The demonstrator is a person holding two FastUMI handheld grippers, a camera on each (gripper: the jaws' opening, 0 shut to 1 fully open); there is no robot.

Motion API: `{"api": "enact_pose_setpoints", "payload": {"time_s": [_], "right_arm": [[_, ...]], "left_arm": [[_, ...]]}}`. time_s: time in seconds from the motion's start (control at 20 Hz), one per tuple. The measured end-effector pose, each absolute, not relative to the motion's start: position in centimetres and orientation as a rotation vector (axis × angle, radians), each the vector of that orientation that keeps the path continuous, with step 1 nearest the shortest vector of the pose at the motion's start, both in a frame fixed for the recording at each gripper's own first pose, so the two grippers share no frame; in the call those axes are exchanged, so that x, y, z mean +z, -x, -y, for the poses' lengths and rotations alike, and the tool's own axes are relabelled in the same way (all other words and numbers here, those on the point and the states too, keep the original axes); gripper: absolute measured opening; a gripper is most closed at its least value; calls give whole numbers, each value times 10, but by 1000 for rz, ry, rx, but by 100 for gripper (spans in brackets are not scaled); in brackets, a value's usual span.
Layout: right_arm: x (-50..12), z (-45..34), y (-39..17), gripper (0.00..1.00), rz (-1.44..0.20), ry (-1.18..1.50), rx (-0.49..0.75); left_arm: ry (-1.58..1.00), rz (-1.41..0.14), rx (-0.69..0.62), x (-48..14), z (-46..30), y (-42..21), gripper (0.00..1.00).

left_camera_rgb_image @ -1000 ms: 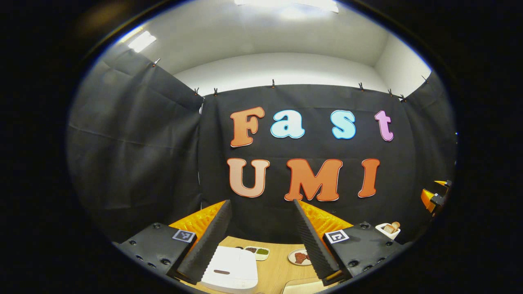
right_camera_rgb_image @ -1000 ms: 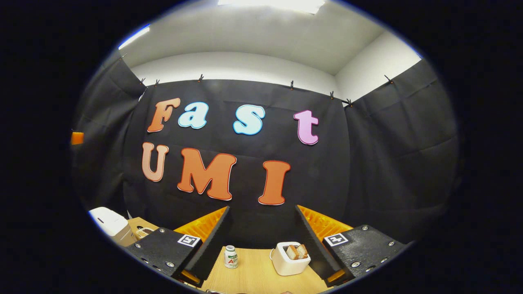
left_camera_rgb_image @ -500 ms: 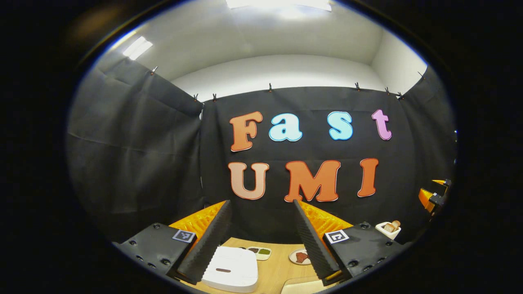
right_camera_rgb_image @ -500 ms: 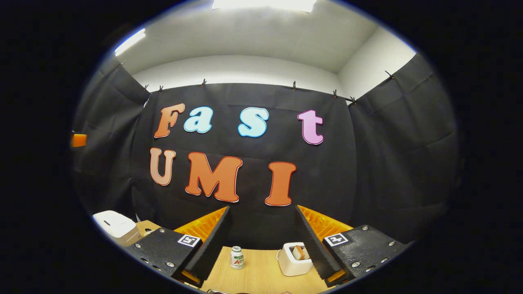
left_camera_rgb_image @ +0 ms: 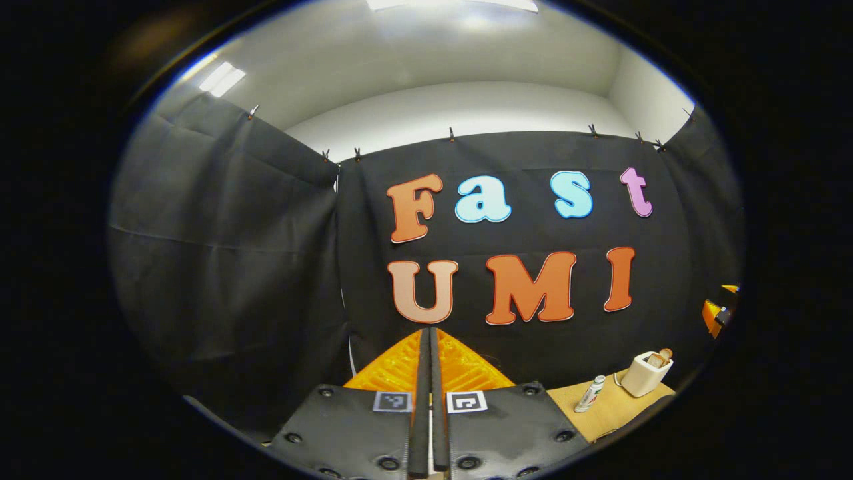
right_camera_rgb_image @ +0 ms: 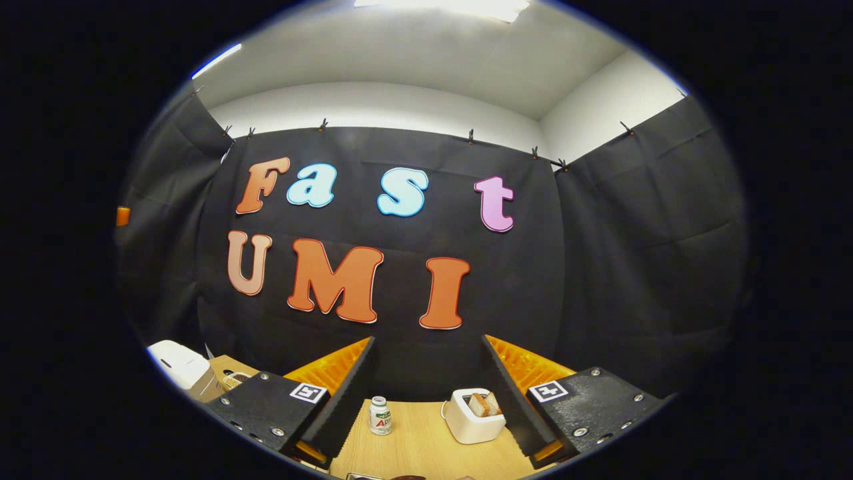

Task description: Close the left gripper, press the button to open the rice cooker; take a wooden spoon from the chopstick holder with the right hand, scoop a spoonful of rice and pour it into the rice cooker, then put the wooden spoon back into the chopstick holder.

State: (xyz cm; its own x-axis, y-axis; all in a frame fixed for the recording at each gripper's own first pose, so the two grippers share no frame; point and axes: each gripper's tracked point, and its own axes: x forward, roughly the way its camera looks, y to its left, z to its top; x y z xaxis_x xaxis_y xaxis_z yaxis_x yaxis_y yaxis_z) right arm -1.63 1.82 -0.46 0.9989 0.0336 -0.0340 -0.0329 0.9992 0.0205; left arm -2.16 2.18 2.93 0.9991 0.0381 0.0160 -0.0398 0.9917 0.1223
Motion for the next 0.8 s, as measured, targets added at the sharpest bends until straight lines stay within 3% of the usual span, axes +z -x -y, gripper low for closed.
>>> {"api": "enact_pose_setpoints", "payload": {"time_s": [0.3,0.8], "right_arm": [[-8,-35,26,95,-61,9,1],[-43,-42,38,95,-170,77,-37]], "left_arm": [[-76,-166,-1,-24,-50,-8,4],[121,-670,33,-185,-107,-31,4]]}}
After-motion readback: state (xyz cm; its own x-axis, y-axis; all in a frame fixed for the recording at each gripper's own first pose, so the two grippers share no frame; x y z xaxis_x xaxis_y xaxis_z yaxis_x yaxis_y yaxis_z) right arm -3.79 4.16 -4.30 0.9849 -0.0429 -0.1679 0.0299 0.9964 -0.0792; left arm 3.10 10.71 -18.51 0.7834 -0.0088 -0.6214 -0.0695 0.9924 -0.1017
